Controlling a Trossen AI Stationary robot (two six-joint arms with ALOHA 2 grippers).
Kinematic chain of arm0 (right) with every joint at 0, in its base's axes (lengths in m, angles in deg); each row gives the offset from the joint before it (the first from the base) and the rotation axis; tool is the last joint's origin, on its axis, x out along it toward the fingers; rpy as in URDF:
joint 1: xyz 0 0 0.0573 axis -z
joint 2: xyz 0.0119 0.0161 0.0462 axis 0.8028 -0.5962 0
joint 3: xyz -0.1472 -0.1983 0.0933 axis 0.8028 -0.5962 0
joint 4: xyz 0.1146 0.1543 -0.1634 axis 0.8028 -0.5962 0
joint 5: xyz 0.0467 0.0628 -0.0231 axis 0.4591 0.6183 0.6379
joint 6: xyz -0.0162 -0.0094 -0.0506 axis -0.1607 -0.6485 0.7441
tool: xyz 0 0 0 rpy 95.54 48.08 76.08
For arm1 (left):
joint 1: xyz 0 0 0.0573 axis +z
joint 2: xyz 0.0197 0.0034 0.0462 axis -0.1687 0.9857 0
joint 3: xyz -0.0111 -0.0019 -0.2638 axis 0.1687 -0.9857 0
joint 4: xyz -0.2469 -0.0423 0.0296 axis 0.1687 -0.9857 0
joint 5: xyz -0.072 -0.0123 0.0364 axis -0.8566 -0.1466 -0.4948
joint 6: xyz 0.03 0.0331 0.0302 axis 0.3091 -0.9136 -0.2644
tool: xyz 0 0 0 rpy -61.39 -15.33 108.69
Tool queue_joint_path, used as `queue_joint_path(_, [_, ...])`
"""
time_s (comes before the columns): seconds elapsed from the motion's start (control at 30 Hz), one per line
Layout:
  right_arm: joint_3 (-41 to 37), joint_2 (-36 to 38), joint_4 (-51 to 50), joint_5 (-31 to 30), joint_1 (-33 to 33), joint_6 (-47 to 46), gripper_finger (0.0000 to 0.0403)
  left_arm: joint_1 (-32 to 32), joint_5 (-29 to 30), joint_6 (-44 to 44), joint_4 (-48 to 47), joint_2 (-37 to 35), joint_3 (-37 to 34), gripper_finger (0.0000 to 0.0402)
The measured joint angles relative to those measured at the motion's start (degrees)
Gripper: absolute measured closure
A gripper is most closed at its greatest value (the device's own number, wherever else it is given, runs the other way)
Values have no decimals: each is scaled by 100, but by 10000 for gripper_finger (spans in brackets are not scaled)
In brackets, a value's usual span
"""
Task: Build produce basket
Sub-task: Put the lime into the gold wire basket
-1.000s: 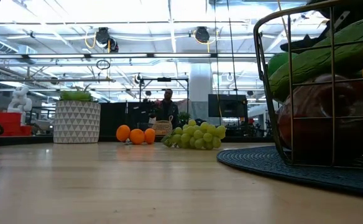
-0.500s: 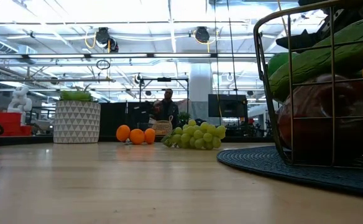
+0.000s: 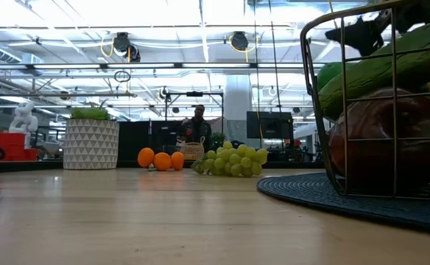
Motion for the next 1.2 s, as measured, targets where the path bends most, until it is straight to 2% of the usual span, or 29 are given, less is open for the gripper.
queue_joint_path(0.23, [907,0,-1155,-734,-150,575,23,-28,-309,-54,649,392,-15,206])
queue_joint_path(0.47, [1555,4,-1951,-869,-150,808,23,20,-356,-198,1182,671,-17,206])
queue_joint_path(0.63, [1672,21,-1959,-908,-148,1040,23,86,-421,-339,1515,870,4,206])
queue_joint_path(0.7, [1691,30,-1961,-1078,-148,1117,23,113,-442,-406,1411,978,-17,206])
queue_joint_path(0.87, [1698,59,-1960,-1318,-146,1147,23,248,-442,-450,1948,1253,-14,206])
queue_joint_path(1.03, [1698,66,-1959,-1312,-148,1145,23,328,-444,-391,1814,1313,-11,205])
queue_joint_path(1.2, [1698,68,-1914,-1309,-148,1136,23,328,-443,-522,1894,1300,-11,165])
